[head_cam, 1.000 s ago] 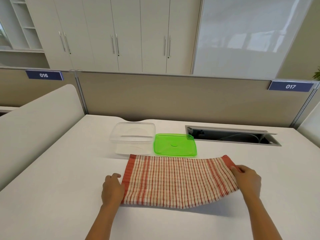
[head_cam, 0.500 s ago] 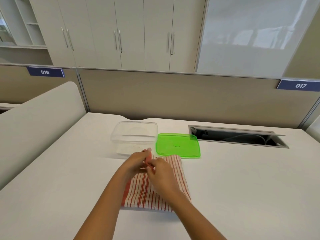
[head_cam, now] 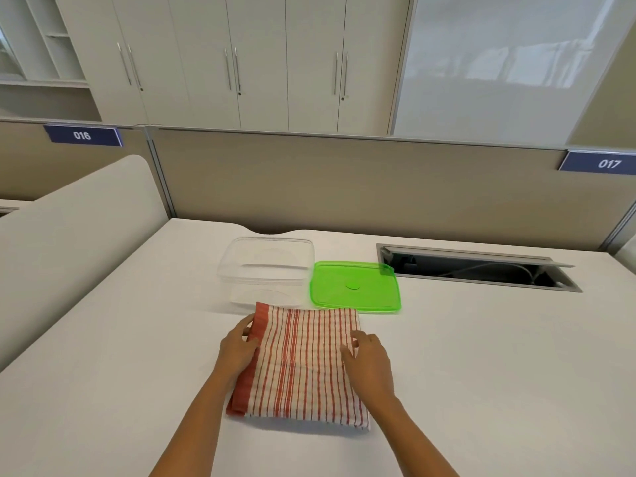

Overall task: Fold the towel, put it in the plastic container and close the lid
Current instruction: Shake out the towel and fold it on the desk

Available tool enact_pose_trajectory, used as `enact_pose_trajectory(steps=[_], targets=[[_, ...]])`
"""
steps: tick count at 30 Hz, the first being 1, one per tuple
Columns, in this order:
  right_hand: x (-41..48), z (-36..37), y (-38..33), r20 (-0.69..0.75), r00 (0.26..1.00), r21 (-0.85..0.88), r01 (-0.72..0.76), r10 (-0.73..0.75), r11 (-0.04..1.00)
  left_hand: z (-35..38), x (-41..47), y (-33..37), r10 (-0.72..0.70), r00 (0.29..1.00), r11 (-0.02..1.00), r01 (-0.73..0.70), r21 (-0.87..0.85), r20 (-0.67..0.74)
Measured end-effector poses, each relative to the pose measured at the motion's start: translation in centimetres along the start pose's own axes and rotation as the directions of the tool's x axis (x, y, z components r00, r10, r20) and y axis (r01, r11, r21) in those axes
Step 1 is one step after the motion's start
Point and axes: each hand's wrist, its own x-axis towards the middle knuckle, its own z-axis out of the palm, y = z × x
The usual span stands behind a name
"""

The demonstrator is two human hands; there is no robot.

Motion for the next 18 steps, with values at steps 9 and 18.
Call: enact_pose_trajectory(steps=[9,18], targets=[[-0.7,1.2,1.5,0.034,0.990,-0.037,-0.133,0.134,0.990,0.9,-1.1,-0.4,0.030,0.971,0.994,-0.003,0.111,-0.238],[-0.8,0.7,2.7,-0.051,0.979,0.030,-0.197,0.198,0.980,2.2,-3.9,-1.2,0.056,0.974,0.995,-0.035,0.097,-0.222]])
